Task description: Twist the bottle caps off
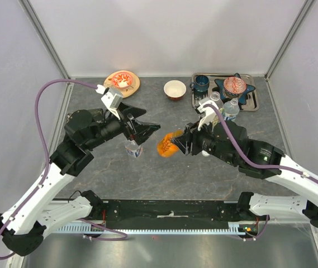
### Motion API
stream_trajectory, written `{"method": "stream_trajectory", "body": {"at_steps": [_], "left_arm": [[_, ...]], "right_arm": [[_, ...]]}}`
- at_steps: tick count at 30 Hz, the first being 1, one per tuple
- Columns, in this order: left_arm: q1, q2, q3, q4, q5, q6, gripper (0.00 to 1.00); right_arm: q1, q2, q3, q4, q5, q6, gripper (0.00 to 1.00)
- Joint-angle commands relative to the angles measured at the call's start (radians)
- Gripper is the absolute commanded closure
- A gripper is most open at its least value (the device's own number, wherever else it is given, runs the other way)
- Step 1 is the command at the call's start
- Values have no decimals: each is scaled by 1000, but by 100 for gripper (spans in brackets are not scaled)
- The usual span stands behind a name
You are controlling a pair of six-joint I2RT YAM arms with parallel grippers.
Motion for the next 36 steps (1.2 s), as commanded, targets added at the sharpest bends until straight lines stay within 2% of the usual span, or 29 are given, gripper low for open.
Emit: {"method": "stream_trajectory", "body": {"at_steps": [1,3,6,19,26,36], "left_arm": [[75,6,-26,235,562,-99,1],[92,15,-49,281,679,-134,1],[92,42,-78,332,759,-171,1],[91,78,-100,318,782,-108,1],[89,65,-121,318,817,-81,1],[74,40,-163,312,836,-50,11]], "right_arm": [[4,-74,51,-14,-73,17,100],[5,-94,67,-5,-113,19,100],[4,-112,78,34,-175,17,100],[4,-37,121,179,-337,22,100],[4,-8,118,244,-370,34,100],[4,6,57,347,-388,62,100]]}}
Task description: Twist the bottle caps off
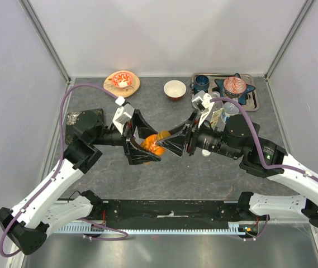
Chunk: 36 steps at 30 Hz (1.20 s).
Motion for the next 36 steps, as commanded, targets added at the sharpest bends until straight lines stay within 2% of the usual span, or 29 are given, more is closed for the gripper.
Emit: {"method": "stream_trajectory", "body": {"at_steps": [1,10,18,27,36], "left_arm": [[-9,-10,-20,4,31,50,12],[-28,-10,-31,-22,26,79,14],[-29,-39,-43,-34,3,92,3],[-29,-82,-51,19,-118,15,1],[-29,-58,-62,55,-113,-13,1]], "right_arm": [[4,11,-4,131,-28,34,100],[4,45,2,159,-45,41,100],[4,34,-12,182,-23,41,100],[4,-35,-141,295,55,31,100],[4,-55,-217,406,69,44,100]]}}
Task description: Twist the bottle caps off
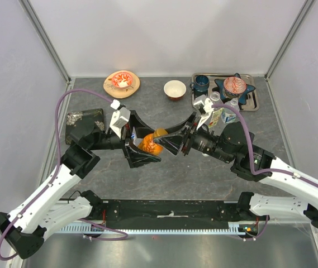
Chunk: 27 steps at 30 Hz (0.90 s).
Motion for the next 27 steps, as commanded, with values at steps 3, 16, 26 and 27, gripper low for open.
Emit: {"method": "stream_trajectory", "body": {"at_steps": [3,16,26,27], "left_arm": [[-3,12,-23,59,-13,-43,1],[-3,20,-43,77,-1,-26,19],[-3,17,-46,59,-1,6,54],[-3,15,-44,50,-5,14,57]], "right_arm": [[4,-20,-32,160,4,38,100],[4,-16,-51,214,-27,71,100],[4,-13,-35,160,-15,62,95],[4,-13,-15,122,-1,58,74]]}}
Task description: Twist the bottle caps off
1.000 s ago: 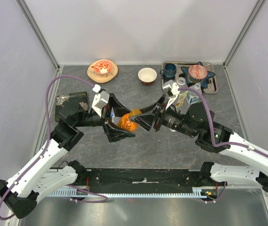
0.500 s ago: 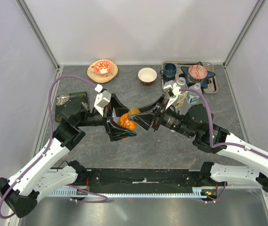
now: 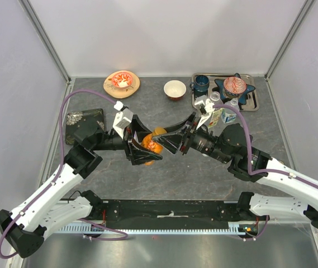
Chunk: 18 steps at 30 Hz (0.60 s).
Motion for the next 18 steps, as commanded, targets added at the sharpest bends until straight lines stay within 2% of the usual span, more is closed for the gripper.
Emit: {"method": "stream_trajectory", "body": {"at_steps": [1,2,3,6,9,13,18], "left_arm": [[1,1,-1,-18,-21,41,59],[1,-1,2,-29,-45,60,61],[1,-1,4,-41,-59,69,63],[-1,2,11,-94,-129,118,68],[-13,-1,14,-132,-244,170,73],[-57,-14,4,-146,-436,236,77],[-218,-34,-10,-146,-784,366,78]], "right_arm": [[9,-14,52,-9,8,18,65],[9,-17,61,-24,46,13,55],[9,-22,84,-53,64,10,38],[9,-19,162,-148,154,-11,19],[9,3,243,-234,258,-35,12],[9,50,326,-346,388,-4,11],[9,153,405,-507,458,83,14]]}}
